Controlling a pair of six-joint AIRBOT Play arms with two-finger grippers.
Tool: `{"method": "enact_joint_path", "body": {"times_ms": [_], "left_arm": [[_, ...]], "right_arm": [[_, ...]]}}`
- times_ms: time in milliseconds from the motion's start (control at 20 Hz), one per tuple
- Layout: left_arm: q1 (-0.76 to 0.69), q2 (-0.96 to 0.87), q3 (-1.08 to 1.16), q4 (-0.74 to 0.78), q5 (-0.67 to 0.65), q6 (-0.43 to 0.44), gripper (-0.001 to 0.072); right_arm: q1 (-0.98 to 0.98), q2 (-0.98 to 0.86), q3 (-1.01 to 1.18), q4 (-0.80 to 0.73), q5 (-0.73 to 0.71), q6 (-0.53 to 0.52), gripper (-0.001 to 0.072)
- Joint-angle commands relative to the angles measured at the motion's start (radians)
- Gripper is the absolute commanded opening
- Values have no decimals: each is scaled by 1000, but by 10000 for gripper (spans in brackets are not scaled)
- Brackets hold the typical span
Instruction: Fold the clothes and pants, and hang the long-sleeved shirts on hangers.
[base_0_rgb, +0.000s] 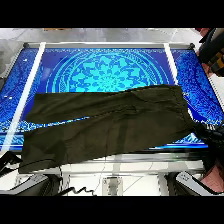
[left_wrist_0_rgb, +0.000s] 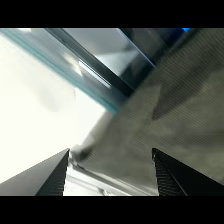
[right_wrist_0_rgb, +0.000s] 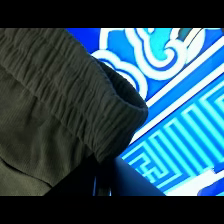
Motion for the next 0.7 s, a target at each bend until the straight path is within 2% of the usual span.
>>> {"method": "enact_joint_path", "body": {"times_ms": [0,300,450,600,650], "left_arm": [[8,1,-27,7,76,35,602],[7,2,-81,6,59,138,593],[-20,2,-84,8,31,165,378],[-61,2,-84,8,24,170,72],[-74,2,-84,8,21,170,30]], "right_arm": [[0,1,-1,0,1,2,30],[0,1,-1,1,1,2,30],[0,1,-1,1,1,2,30],[0,1,-1,1,2,2,31],[0,1,-1,1,5,2,30]]}}
